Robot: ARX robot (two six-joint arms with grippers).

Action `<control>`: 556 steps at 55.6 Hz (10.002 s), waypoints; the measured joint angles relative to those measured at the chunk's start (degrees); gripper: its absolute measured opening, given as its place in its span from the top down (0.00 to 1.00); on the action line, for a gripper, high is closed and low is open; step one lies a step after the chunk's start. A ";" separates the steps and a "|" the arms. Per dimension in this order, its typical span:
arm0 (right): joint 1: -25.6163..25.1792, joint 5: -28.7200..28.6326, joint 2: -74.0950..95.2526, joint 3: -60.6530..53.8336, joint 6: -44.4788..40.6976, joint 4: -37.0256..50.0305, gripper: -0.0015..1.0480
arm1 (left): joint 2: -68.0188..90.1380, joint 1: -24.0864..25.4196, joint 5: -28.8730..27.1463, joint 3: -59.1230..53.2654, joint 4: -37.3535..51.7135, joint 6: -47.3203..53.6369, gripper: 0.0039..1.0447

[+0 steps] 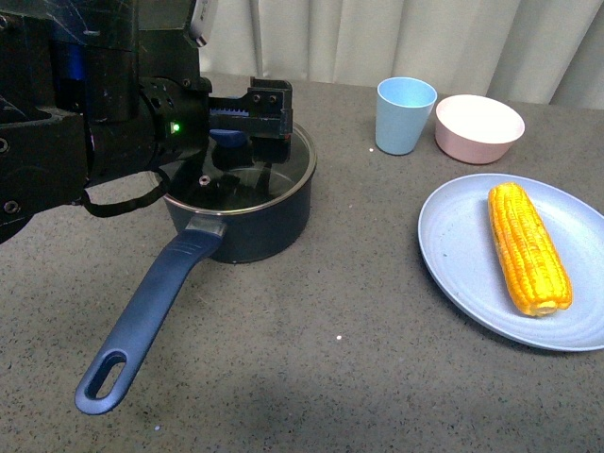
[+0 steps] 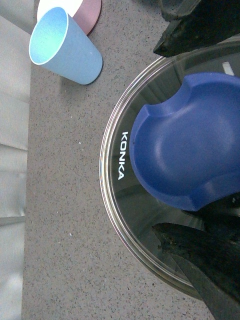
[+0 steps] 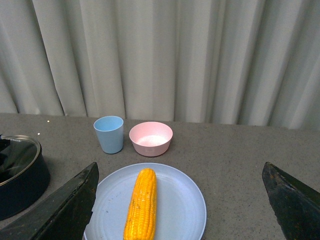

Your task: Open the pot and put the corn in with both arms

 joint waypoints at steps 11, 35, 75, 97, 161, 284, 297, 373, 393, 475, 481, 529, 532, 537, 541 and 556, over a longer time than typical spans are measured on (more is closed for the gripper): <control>0.00 0.00 0.00 0.00 0.02 0.00 0.09 | 0.46 -0.13 0.22 0.13 0.02 1.36 0.21; 0.00 0.00 0.00 0.00 0.00 0.00 0.09 | -1.05 -0.37 0.33 -1.11 0.87 2.01 0.40; 0.00 0.00 0.00 0.00 0.00 0.00 0.09 | -9.53 30.21 5.68 -14.86 9.92 5.31 0.40; 0.00 0.00 0.00 0.00 0.00 0.00 0.09 | 2.34 27.26 6.54 -9.75 12.02 4.55 0.40; 0.00 0.00 0.00 0.00 0.00 0.00 0.09 | 7.82 25.27 8.00 -4.00 7.89 7.65 0.05; 0.00 0.00 0.00 0.00 0.02 -0.02 0.09 | -92.28 20.02 1.70 -49.31 -21.59 4.94 0.96; 0.00 0.00 0.00 0.00 0.00 -0.02 0.09 | -100.10 20.02 1.70 -49.33 -29.11 4.94 0.96; 4.15 -2.36 54.64 15.21 -6.78 19.08 0.09 | -118.53 20.00 1.73 -49.31 -47.91 4.96 0.04; 7.06 4.15 92.45 32.50 -5.16 17.53 0.09 | -118.55 20.00 1.73 -49.31 -47.91 4.92 0.06; 27.39 -21.16 101.88 55.28 16.00 -0.94 0.81 | -118.55 20.00 1.70 -49.31 -47.91 4.92 0.06; 31.61 -20.83 105.42 58.69 18.51 -1.09 0.82 | -118.55 20.00 1.73 -49.31 -47.91 4.92 0.06; 32.13 -15.82 124.02 80.32 24.92 -4.17 0.83 | -118.55 20.00 1.73 -49.31 -47.91 4.92 0.06; 32.06 -15.67 124.39 80.74 25.07 -4.33 0.83 | -118.55 20.00 1.73 -49.31 -47.91 4.92 0.06; 31.95 -15.39 124.91 81.15 25.07 -4.59 0.83 | -118.55 20.00 1.73 -49.31 -47.91 4.92 0.06; 31.85 -15.17 125.02 81.18 25.14 -4.57 0.69 | -118.55 20.00 1.73 -49.31 -47.91 4.92 0.06; 31.19 -14.78 124.78 80.28 24.98 -2.32 0.20 | -118.55 20.00 1.73 -49.31 -47.91 4.92 0.06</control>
